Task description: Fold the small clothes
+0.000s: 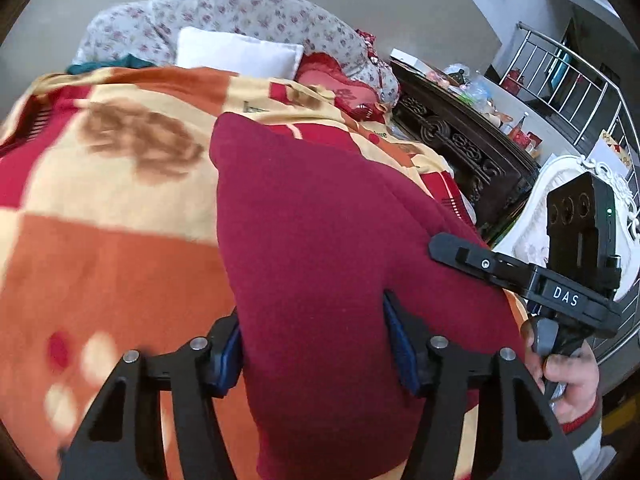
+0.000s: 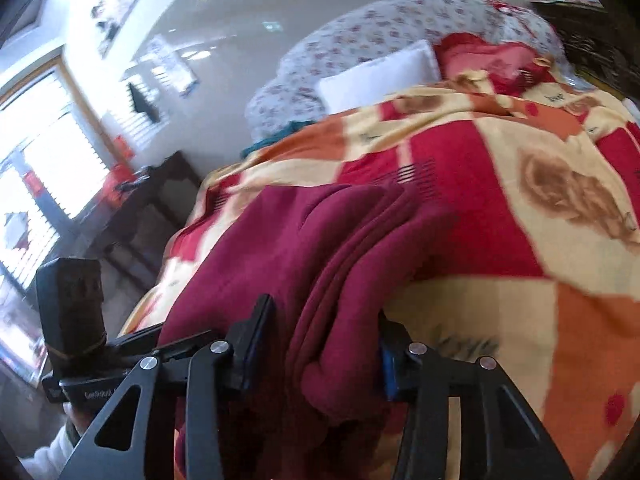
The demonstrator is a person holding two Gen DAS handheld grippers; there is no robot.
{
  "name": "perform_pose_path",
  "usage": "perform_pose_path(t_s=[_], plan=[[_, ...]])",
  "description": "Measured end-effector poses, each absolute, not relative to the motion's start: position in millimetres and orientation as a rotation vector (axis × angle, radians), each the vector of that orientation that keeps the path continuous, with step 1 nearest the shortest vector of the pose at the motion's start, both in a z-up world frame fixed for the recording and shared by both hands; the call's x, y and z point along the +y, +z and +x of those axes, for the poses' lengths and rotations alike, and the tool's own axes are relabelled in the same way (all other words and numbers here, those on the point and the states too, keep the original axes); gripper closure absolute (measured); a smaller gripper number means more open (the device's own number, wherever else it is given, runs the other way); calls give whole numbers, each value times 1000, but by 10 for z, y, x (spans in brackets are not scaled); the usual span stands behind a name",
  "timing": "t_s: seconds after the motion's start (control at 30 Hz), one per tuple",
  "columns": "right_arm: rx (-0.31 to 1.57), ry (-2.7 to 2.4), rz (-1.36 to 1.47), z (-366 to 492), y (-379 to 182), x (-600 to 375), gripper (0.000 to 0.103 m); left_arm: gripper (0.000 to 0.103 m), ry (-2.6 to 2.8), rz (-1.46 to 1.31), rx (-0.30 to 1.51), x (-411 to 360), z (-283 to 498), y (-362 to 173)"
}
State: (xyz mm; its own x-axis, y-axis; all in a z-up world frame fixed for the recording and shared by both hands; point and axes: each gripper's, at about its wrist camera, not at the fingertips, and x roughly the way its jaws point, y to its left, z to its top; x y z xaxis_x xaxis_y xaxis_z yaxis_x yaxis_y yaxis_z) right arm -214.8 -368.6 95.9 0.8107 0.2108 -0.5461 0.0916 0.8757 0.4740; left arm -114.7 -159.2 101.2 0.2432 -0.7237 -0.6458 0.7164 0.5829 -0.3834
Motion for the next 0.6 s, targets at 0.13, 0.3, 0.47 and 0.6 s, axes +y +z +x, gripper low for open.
perform_pose_path(t_s=[0.13, 0.3, 0.47, 0.6], plan=[[691, 127, 476, -2332, 788, -3172, 53, 42, -902, 59, 887, -1044, -1569, 940], [845, 90, 509, -2327, 274, -2920, 41, 40, -800, 128, 971, -779, -1766, 510], [757, 43, 431, -2626, 615, -2882, 39, 29, -724, 148, 870, -625, -1912, 613], [689, 86, 270, -2719, 979, -2624, 42, 25, -680, 173, 807, -556, -1959, 763]])
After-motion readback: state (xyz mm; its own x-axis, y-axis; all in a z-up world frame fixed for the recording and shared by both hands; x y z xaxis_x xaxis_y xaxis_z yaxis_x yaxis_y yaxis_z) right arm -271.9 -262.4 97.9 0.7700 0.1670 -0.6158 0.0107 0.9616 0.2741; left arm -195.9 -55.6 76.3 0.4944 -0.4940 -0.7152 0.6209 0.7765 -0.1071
